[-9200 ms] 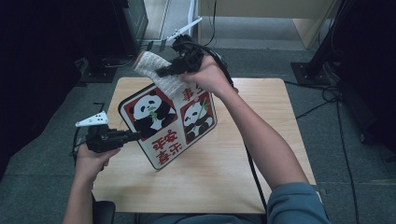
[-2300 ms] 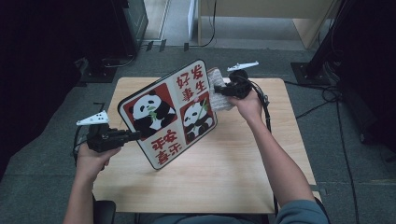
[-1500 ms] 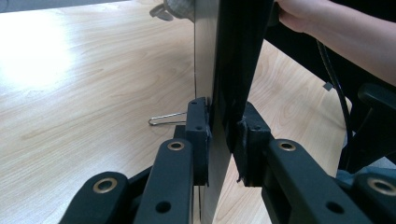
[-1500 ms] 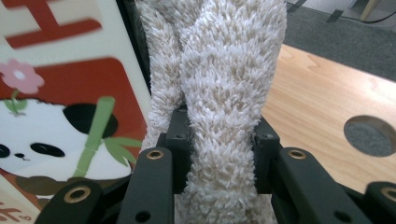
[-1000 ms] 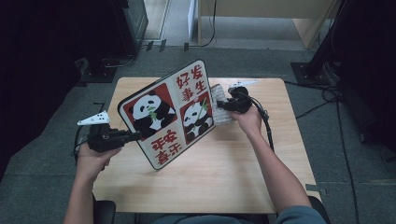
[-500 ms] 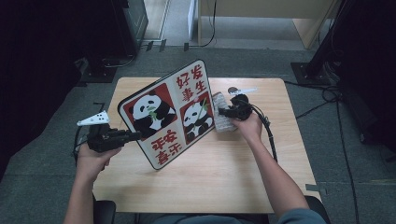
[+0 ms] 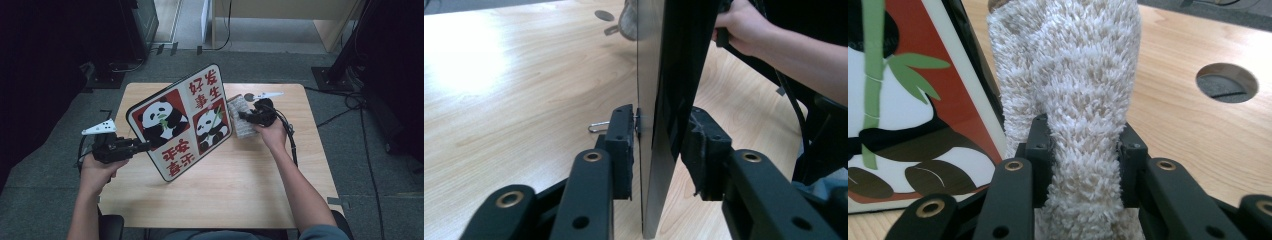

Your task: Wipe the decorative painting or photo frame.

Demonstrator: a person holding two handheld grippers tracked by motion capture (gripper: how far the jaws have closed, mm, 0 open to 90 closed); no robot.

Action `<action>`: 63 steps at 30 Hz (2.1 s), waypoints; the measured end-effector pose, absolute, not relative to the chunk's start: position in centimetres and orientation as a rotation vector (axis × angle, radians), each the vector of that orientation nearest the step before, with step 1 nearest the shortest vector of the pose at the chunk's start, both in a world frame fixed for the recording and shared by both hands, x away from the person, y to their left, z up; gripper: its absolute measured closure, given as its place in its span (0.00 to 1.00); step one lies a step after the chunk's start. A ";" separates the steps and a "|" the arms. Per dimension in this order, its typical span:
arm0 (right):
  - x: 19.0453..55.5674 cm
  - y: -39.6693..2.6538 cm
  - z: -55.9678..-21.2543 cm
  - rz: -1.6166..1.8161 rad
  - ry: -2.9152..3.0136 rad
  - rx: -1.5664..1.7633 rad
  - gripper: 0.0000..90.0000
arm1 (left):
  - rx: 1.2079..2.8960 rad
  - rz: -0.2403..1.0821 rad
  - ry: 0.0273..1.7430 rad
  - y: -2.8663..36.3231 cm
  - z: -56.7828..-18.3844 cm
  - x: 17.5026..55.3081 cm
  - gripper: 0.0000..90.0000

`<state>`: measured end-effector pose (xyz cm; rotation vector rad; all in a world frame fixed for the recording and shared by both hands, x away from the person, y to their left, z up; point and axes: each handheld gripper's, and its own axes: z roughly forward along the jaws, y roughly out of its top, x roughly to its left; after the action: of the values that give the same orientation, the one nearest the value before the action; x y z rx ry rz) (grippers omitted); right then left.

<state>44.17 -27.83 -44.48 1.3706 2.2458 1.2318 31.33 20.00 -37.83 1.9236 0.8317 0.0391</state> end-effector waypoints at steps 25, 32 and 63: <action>41.8 -34.3 -43.1 1.206 2.133 1.423 0.76 | 1.976 0.082 0.798 21.7 -38.6 30.3 0.53; 41.4 -36.2 -44.4 1.172 2.108 1.455 0.76 | 1.975 0.095 0.804 22.1 -39.1 30.3 0.52; 40.8 -38.3 -49.2 1.069 2.107 1.491 0.49 | 1.975 0.110 0.816 22.0 -39.7 30.4 0.48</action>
<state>40.84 -38.27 -49.23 1.4906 2.1073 1.0687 30.43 21.97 -39.66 1.9745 0.8156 0.1100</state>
